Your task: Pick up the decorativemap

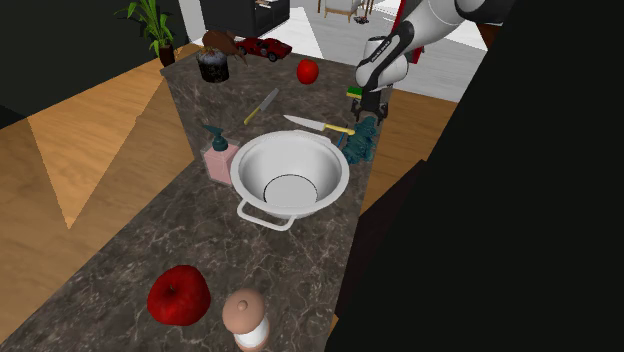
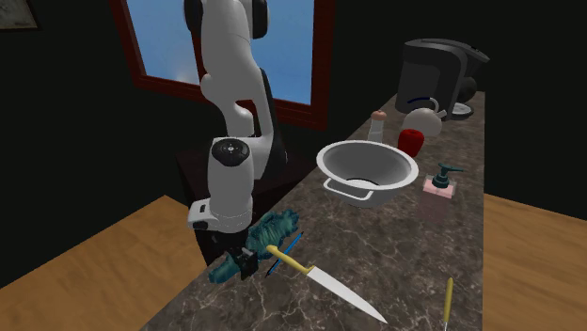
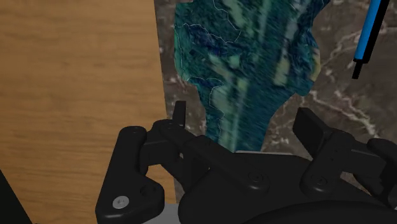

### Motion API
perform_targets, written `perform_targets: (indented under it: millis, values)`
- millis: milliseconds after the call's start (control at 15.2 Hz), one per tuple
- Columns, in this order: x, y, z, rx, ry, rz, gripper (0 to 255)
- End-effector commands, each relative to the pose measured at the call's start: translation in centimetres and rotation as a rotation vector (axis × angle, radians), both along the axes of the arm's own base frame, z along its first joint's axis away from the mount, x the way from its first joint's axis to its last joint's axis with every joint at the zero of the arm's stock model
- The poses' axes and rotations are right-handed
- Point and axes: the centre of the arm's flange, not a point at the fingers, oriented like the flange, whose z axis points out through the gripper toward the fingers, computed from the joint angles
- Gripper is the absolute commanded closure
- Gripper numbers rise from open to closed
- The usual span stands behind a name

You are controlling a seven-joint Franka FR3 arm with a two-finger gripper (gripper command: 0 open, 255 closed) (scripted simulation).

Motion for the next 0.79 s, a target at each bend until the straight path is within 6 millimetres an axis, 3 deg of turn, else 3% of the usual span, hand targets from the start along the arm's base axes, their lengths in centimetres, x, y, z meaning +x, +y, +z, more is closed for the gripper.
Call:
perform_targets:
  millis: [0,594,726]
  values:
    - [-0.1,-0.1,-0.2,0.0,0.0,0.0,255]
    - [0.0,0.1,-0.3,0.0,0.0,0.0,255]
    - [0.0,0.1,0.8,0.0,0.0,0.0,255]
